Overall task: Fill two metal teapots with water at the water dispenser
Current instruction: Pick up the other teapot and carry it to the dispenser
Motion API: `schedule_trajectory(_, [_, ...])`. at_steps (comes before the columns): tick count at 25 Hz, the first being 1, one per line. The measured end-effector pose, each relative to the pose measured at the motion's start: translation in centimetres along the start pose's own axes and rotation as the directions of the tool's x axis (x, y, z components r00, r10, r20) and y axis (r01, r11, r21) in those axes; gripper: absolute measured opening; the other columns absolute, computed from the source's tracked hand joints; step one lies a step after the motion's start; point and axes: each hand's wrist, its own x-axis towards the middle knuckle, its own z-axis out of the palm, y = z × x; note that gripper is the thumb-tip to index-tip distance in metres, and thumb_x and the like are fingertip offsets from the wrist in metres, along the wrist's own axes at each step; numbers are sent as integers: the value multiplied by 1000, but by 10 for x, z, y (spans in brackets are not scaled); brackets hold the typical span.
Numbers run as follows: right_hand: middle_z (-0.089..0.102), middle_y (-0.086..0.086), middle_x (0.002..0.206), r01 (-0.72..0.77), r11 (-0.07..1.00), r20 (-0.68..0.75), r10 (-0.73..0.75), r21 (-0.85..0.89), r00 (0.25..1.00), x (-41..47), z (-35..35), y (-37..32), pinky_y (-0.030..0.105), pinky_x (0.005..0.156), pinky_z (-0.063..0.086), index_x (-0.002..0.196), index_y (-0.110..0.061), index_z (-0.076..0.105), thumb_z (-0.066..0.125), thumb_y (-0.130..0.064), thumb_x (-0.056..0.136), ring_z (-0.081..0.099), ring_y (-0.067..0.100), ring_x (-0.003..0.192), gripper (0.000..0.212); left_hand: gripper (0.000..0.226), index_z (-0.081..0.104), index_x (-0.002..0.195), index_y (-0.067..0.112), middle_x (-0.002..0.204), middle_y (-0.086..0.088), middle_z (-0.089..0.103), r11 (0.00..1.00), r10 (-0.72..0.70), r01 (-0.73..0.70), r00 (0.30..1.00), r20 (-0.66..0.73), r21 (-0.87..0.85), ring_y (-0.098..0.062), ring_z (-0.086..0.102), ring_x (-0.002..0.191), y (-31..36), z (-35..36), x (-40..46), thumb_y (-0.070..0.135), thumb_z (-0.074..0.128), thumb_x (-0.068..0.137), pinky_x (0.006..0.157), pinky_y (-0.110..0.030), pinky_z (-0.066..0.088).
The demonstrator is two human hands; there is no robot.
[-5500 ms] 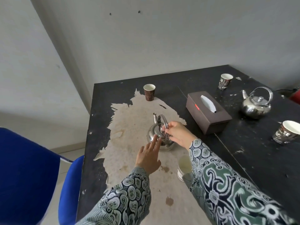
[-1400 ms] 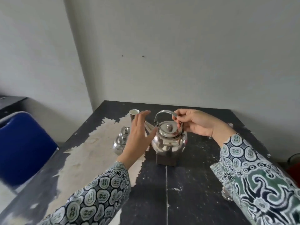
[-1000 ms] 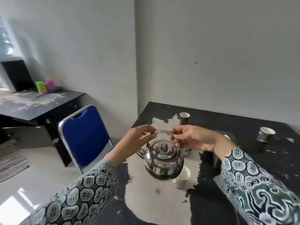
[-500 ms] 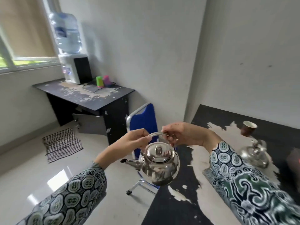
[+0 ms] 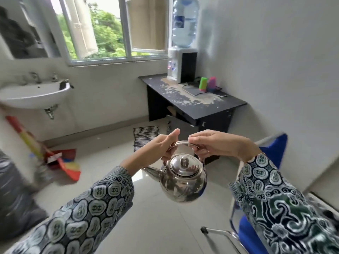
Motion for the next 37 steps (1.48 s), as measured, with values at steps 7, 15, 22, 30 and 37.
schedule_trajectory(7, [35, -5, 54, 5, 999, 2, -5, -43, 1000, 155, -96, 16, 17, 50, 31, 70, -20, 57, 40, -37, 94, 29, 12, 50, 34, 55, 40, 45, 25, 39, 13, 39, 992, -91, 91, 996, 6, -84, -1, 34, 36, -87, -108, 118, 62, 26, 82, 40, -10, 31])
schedule_trajectory(15, [35, -5, 56, -29, 1000, -295, 28, 3, 955, 307, -199, 6, 14, 54, 34, 67, -15, 48, 39, -23, 97, 35, 4, 49, 33, 65, 36, 43, 23, 39, 9, 35, 988, -67, 82, 991, -115, 130, -8, 32, 42, -154, -237, 266, 72, 14, 80, 50, -16, 31])
schedule_trajectory(22, [43, -2, 60, 107, 994, -576, -108, -36, 810, 480, -315, -7, 16, 56, 33, 66, -13, 55, 52, -18, 92, 38, 6, 55, 27, 63, 56, 54, 33, 56, 11, 51, 995, -11, 27, 987, -158, 100, -9, 48, 61, -218, -387, 430, 76, 13, 74, 73, -32, 42])
schedule_trajectory(30, [50, -10, 44, 180, 959, -788, 67, 221, 611, 658, -478, -17, 13, 48, 37, 62, -15, 51, 50, -15, 91, 45, 0, 42, 28, 13, 52, 104, 36, 111, 9, 52, 990, 125, -95, 923, -364, 100, 2, 53, 101, -288, -528, 609, 32, 43, 95, 80, -5, 42])
schedule_trajectory(37, [51, -14, 41, 137, 956, -867, 168, 260, 470, 779, -624, 10, 24, 62, 31, 61, -21, 50, 50, -25, 89, 44, 4, 53, 28, 22, 58, 111, 22, 119, 8, 55, 965, 123, -78, 977, -173, 250, -2, 48, 113, -364, -585, 755, 15, 46, 94, 98, -16, 37])
